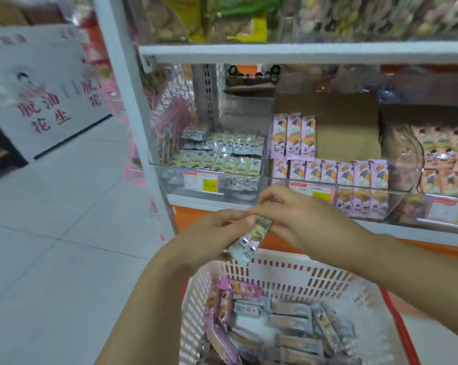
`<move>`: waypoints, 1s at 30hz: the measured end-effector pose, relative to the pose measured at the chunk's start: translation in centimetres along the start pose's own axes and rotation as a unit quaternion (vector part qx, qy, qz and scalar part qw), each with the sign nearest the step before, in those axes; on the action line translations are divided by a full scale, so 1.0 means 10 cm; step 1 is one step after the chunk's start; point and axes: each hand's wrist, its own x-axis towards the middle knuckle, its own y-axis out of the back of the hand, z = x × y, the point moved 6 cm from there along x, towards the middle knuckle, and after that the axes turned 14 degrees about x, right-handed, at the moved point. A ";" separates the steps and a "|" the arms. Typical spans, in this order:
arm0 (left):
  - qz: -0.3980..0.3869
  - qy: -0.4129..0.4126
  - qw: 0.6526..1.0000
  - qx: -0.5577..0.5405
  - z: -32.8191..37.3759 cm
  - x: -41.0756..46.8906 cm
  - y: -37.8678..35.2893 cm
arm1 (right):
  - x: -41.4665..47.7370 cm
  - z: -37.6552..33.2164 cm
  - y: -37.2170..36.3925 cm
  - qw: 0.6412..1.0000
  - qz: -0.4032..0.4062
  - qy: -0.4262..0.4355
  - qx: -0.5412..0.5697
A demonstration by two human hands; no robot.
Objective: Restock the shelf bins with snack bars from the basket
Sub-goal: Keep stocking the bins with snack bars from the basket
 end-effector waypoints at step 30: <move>0.374 0.029 0.927 -0.022 -0.47 0.58 0.63 | 2.22 1.32 -0.48 0.694 0.233 -0.439 0.520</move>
